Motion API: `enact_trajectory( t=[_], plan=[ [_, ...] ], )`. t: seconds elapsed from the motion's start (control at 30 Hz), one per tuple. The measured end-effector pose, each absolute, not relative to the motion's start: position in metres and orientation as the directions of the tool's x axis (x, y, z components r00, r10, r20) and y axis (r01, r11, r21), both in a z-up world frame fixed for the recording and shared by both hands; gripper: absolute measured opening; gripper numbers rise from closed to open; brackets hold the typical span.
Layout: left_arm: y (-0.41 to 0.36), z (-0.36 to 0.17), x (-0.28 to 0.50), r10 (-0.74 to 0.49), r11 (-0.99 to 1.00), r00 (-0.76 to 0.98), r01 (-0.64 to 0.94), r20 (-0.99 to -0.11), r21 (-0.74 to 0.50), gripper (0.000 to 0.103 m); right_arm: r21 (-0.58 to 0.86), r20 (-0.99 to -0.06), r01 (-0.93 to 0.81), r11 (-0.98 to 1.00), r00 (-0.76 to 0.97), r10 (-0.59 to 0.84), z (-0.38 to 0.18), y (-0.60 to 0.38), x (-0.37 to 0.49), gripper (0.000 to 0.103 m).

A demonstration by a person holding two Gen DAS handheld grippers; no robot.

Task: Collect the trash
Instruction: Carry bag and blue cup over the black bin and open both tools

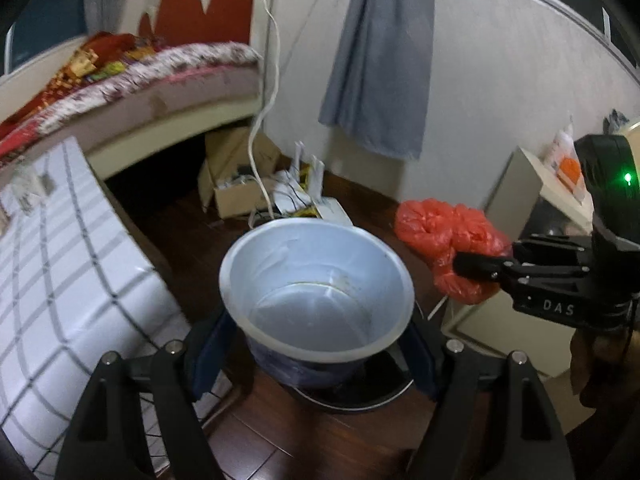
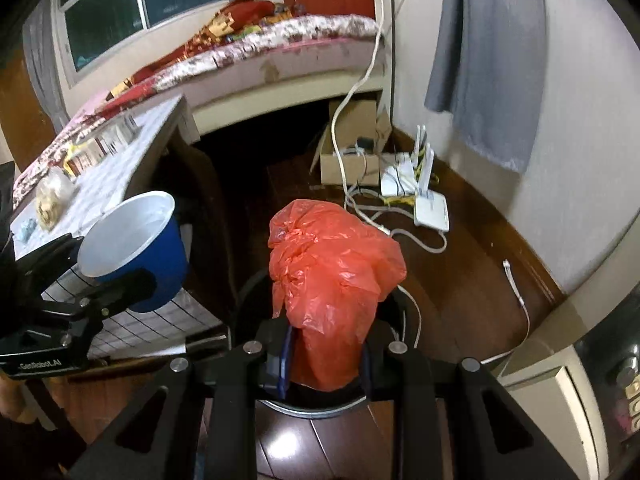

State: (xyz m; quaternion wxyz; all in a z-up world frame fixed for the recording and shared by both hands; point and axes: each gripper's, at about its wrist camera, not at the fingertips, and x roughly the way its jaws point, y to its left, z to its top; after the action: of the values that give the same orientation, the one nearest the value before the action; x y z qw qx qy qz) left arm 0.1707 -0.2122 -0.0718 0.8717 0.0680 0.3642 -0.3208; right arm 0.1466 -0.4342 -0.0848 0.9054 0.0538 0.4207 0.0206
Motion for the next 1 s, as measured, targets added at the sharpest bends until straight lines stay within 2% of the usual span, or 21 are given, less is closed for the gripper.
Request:
enact_trajectory(
  t=[0.43,0.5,0.53,0.57,0.63,0.73,0.87,1.0],
  plan=[
    [-0.242,-0.123,0.201,-0.536,0.740,0.379,0.641,-0.754,-0.204,0.078,0.128,-0.848,-0.021,0.992,0.516,0.121,-0.158,-0.444,0.175,0.028],
    [-0.246,-0.133,0.206,-0.546,0.738,0.345,0.630,-0.763,-0.243,0.082,0.153,-0.848,-0.027,0.988,0.509,0.145,-0.163,-0.446,0.181,0.038],
    [-0.246,-0.137,0.209,-0.532,0.753,0.348,0.611,-0.772,-0.243,0.094,0.136,-0.861,-0.007,0.991,0.494,0.122,-0.168,-0.448,0.185,0.068],
    [-0.244,-0.140,0.211,-0.529,0.762,0.348,0.596,-0.774,-0.253,0.097,0.114,-0.872,0.022,0.993,0.481,0.089,-0.173,-0.452,0.189,0.085],
    [-0.237,-0.141,0.215,-0.532,0.780,0.356,0.559,-0.768,-0.281,0.098,0.109,-0.877,0.065,0.992,0.477,0.066,-0.177,-0.463,0.189,0.085],
    [-0.231,-0.139,0.213,-0.489,0.808,0.404,0.543,-0.773,-0.227,0.101,0.135,-0.876,0.103,0.985,0.477,0.070,-0.175,-0.473,0.187,0.087],
    [-0.223,-0.133,0.206,-0.431,0.843,0.466,0.512,-0.773,-0.161,0.102,0.122,-0.878,0.124,0.985,0.475,0.049,-0.168,-0.469,0.185,0.102],
    [-0.214,-0.124,0.200,-0.391,0.868,0.510,0.481,-0.766,-0.123,0.102,0.092,-0.871,0.118,0.989,0.491,0.023,-0.157,-0.459,0.184,0.102]
  ],
)
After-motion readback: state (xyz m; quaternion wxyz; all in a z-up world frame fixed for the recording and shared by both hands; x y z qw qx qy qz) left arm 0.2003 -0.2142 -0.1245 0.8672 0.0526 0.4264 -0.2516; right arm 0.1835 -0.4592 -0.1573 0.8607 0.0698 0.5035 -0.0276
